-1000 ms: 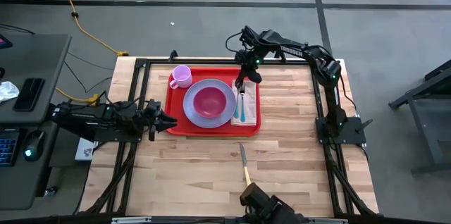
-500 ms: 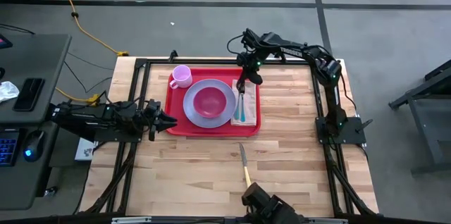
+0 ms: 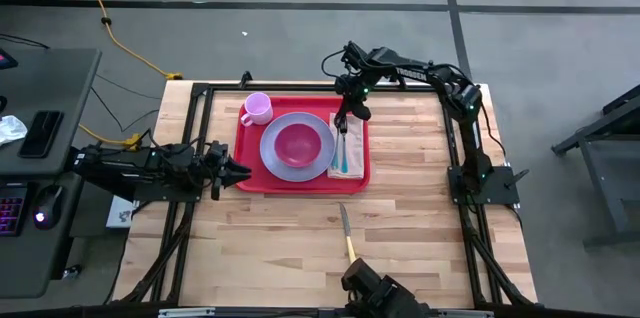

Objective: Set up tray
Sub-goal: Put the blue spoon on the white table napkin to the left of the blue fork

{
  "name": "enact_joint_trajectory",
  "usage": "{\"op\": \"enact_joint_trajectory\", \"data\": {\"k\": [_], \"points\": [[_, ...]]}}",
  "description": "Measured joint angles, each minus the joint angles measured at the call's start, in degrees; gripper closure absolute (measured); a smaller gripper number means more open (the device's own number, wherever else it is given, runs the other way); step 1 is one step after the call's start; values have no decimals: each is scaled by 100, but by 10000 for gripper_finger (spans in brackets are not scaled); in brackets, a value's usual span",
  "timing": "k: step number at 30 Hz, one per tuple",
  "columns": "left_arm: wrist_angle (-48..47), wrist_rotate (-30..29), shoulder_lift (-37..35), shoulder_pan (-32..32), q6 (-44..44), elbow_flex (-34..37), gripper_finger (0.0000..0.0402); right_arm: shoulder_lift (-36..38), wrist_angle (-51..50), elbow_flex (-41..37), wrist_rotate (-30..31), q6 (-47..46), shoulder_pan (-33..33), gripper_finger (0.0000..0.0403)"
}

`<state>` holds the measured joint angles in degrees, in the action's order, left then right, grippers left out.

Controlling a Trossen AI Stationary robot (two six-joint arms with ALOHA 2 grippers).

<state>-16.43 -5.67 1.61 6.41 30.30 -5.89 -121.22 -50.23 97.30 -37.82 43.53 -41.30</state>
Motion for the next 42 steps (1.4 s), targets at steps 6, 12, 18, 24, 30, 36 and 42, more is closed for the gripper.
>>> {"op": "enact_joint_trajectory", "data": {"k": [6,12,18,24,30,36,42], "points": [[0,2,2,0,0,0,261,-92,21,2,-9,22,4,402],[0,2,2,-2,-2,0,261,-134,67,2,2,46,2,402],[0,2,2,-2,-2,-2,261,-167,91,2,48,154,2,402],[0,-8,0,0,-1,-2,261,-167,131,2,44,328,4,402],[0,-248,1,-2,-2,-2,261,-167,145,2,20,456,-3,402],[0,-286,2,-2,-2,-2,261,-287,137,2,-37,496,-24,402],[0,-303,2,-2,-3,-2,261,-309,152,2,-39,561,-33,402]]}}
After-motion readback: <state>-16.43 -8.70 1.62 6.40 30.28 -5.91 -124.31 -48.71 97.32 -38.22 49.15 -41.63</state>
